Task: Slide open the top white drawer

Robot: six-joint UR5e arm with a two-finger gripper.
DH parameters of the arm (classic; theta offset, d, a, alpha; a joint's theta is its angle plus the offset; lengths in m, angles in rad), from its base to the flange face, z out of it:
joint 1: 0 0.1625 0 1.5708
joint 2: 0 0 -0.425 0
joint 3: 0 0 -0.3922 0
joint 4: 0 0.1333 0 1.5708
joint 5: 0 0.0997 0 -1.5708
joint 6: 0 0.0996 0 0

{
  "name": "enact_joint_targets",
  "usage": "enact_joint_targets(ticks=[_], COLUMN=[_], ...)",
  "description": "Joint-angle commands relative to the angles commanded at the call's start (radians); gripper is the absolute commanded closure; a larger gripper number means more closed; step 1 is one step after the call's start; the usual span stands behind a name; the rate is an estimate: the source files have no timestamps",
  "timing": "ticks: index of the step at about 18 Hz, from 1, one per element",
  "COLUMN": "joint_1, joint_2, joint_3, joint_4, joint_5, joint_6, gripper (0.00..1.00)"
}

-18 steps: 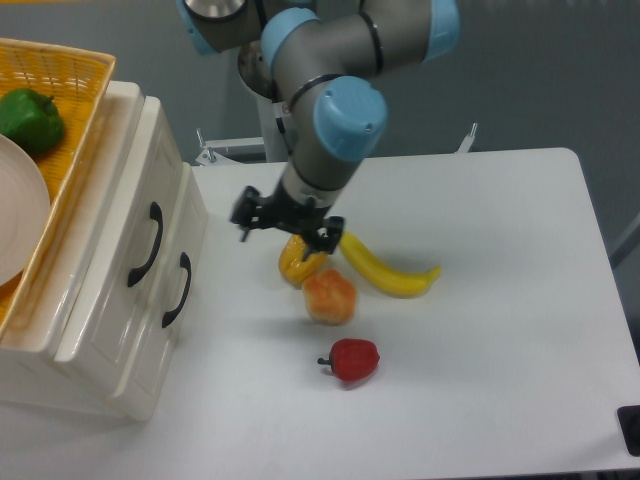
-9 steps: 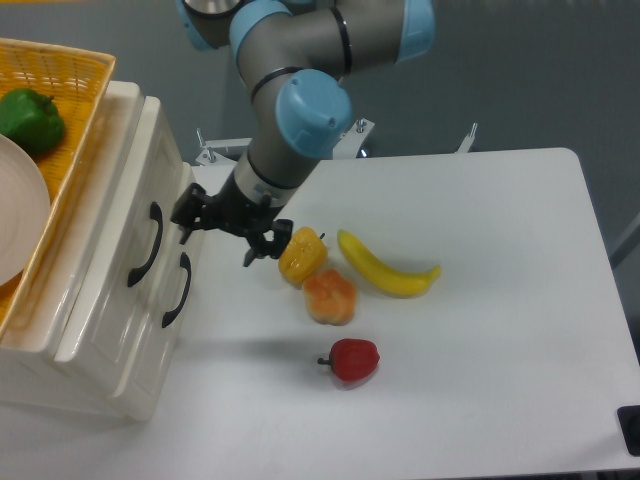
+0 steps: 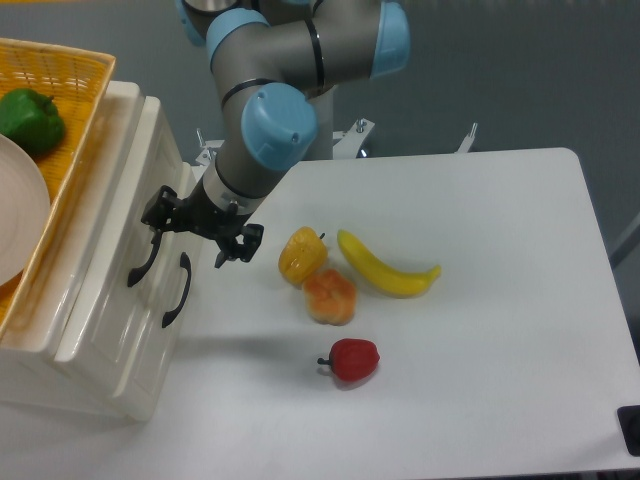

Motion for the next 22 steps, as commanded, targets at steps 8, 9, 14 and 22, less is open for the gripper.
enact_joint_targets(ticks=[8, 9, 14, 22], joint_1=[-0.018, -0.018, -0.018, -0.018], joint_2=[-0.031, -0.032, -0.041, -0.045], joint_3=[-0.002, -0.002, -0.002, 0.002], joint_4=[0.005, 0.005, 0.008, 0.017], joint_5=[0.005, 0.006, 0.012, 0.035], joint_6=[0.000, 0.000, 0.000, 0.003], gripper=[0.00, 0.00, 0.00, 0.00])
